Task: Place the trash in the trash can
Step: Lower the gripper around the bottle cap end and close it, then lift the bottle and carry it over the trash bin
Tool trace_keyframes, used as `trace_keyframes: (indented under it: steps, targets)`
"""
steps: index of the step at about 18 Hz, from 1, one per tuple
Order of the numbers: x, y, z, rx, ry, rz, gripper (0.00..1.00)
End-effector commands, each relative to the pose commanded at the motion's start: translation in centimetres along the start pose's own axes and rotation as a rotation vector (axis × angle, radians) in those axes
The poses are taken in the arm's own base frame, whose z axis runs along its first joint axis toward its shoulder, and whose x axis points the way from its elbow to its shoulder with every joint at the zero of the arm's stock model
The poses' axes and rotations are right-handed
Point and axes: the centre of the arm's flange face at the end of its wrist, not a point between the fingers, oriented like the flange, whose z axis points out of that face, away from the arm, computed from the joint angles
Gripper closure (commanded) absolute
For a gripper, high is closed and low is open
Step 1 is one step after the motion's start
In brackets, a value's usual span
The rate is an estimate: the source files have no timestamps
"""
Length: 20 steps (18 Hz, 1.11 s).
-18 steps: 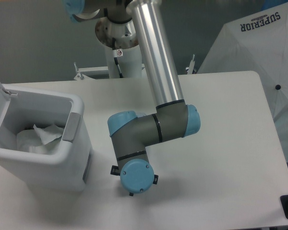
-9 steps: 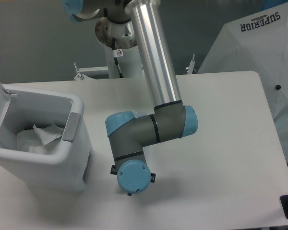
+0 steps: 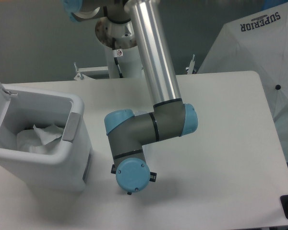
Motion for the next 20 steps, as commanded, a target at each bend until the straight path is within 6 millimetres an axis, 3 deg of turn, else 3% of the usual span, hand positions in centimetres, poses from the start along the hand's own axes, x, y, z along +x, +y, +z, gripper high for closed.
trace_keyframes:
  steps: [3, 8, 11, 14, 20]
  targets:
    - [-0.7, 0.7, -3.1, 0.089, 0.054, -0.018, 0.98]
    - [-1.1, 0.7, -10.6, 0.351, 0.116, -0.018, 0.98]
    - [-1.5, 1.8, -15.6, 0.562, 0.159, 0.001, 0.99]
    - [-2.0, 3.4, -20.0, 0.744, 0.203, 0.034, 0.99]
    - [-2.7, 8.6, -28.5, 1.054, 0.331, 0.129, 0.99]
